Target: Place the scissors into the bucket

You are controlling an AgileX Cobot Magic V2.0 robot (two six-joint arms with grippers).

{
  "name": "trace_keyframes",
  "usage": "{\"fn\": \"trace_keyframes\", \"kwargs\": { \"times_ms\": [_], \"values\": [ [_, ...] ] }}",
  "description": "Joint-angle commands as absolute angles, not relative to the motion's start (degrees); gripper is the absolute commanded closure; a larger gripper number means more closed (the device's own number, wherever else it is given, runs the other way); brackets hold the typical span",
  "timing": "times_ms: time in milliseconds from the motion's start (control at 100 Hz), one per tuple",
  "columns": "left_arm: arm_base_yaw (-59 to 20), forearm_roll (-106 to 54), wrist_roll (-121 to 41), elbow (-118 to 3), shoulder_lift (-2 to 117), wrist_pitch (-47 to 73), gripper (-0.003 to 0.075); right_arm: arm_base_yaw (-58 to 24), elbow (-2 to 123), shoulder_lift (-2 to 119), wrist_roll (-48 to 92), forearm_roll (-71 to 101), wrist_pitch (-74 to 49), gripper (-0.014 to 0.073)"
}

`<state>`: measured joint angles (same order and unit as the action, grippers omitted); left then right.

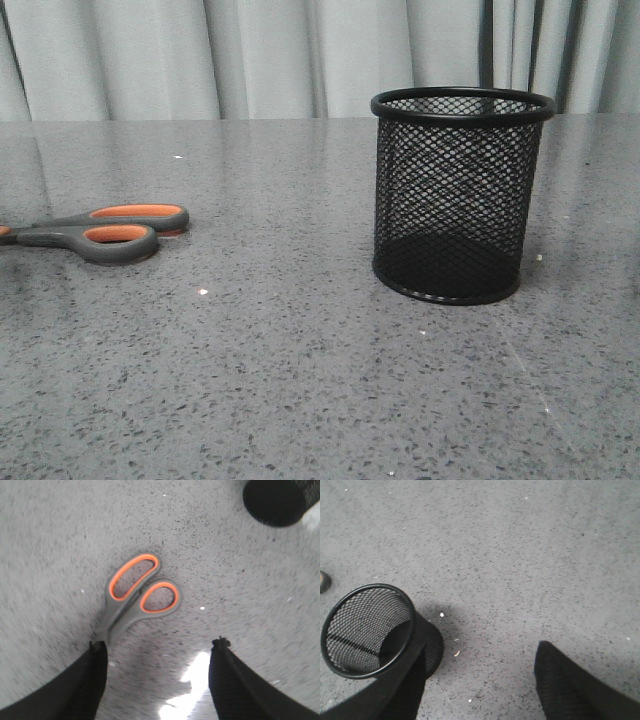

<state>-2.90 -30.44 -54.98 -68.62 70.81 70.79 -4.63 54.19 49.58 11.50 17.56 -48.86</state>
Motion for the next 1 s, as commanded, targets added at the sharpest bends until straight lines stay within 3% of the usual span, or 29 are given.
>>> {"fn": "trace_keyframes", "kwargs": {
  "times_ms": [0,140,530,990],
  "values": [
    [-3.01,-32.96,-65.75,-72.47,72.81,73.17,0.0321,-5.85,56.26,49.51,12.53,18.77,-45.91,0.0169],
    [-4.29,-31.83,-74.17,-74.24,76.90,73.17,0.0321,-6.84,56.26,49.51,12.97,18.77,-45.91,0.0169],
    [-13.26,-15.63,-74.68,-80.22,87.75,73.03,0.0320,-7.22,56.26,49.51,12.97,18.77,-45.91,0.0169],
    [-15.01,-11.74,-78.76,-82.52,95.41,73.13,0.0319,-7.66,56.26,49.51,13.08,18.77,-45.96,0.0169]
  ]
}}
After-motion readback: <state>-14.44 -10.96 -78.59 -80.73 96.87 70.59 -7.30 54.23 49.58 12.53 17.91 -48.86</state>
